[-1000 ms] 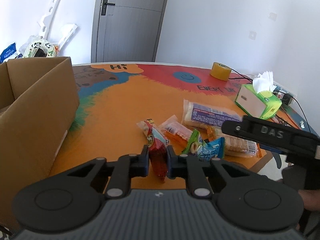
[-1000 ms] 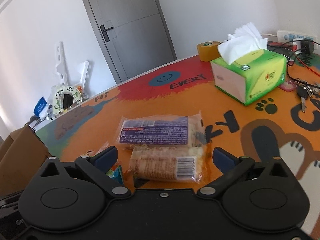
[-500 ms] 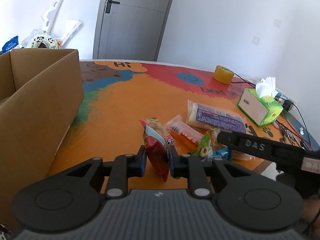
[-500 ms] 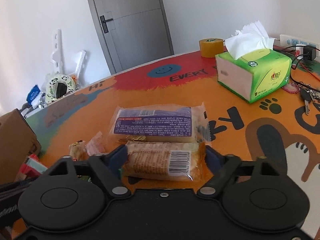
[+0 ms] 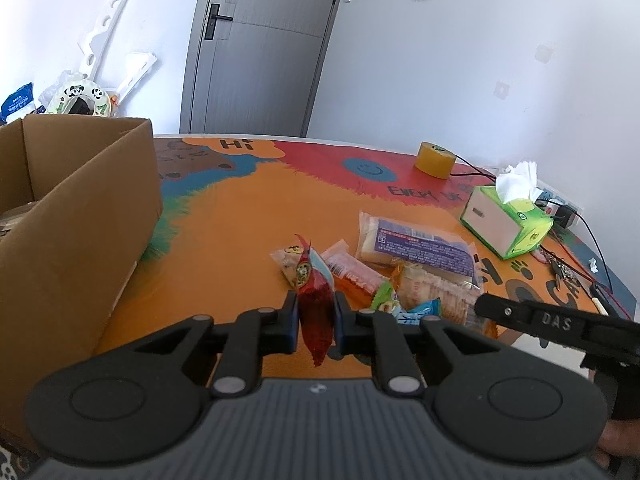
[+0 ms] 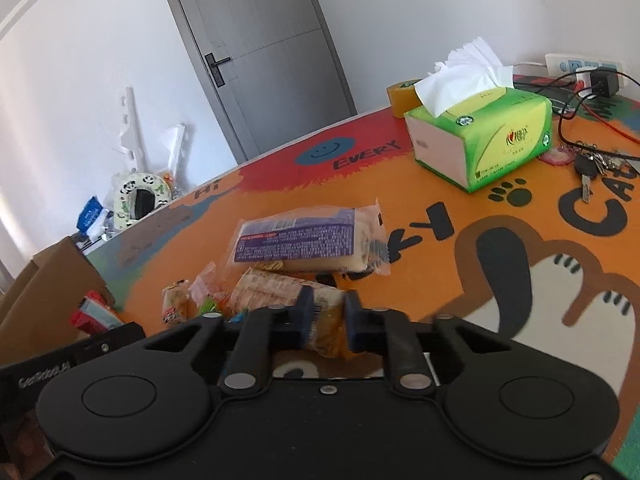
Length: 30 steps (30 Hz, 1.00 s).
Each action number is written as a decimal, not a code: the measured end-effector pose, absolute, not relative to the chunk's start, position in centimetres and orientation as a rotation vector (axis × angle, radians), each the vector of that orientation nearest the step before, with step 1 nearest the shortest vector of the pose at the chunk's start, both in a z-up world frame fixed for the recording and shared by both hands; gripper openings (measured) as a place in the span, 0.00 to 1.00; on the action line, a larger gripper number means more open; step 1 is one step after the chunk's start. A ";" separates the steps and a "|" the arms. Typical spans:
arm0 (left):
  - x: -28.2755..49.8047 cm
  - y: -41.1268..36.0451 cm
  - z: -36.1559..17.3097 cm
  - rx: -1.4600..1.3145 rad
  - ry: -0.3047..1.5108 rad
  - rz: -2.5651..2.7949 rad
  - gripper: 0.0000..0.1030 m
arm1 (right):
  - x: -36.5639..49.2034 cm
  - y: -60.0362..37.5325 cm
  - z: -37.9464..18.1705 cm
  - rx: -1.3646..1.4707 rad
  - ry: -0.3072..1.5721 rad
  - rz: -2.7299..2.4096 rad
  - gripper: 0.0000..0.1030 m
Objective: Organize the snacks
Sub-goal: 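Grasp the brown bread pack with the right tool while the left tool lifts the red packet, then carry the brown bread pack and red packet over the cardboard box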
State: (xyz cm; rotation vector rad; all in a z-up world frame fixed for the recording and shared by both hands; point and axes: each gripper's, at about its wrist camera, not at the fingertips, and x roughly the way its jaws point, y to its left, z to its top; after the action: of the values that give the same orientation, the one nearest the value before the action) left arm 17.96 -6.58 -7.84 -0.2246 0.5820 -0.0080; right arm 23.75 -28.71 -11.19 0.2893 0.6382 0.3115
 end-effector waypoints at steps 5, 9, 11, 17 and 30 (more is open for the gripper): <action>17.5 -6.8 -7.5 -0.225 0.574 -0.014 0.15 | 22.6 -29.4 -11.1 0.312 0.634 0.336 0.10; 17.0 -6.7 -7.1 -0.227 0.560 -0.014 0.15 | 21.7 -30.0 -11.1 0.334 0.637 0.338 0.09; 16.8 -6.6 -6.9 -0.228 0.555 -0.015 0.15 | 21.2 -30.4 -11.1 0.342 0.640 0.336 0.09; 16.0 -6.7 -6.6 -0.235 0.540 -0.026 0.15 | 19.6 -30.9 -11.1 0.362 0.648 0.327 0.09; 13.8 -5.5 -5.6 -0.252 0.507 -0.023 0.15 | 16.7 -28.8 -9.8 0.303 0.661 0.435 0.50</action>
State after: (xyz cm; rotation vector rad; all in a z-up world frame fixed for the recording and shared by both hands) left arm 13.81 -5.53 -5.58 -0.2518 0.5074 -0.0234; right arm 16.73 -28.82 -9.82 0.3030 0.6607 0.4354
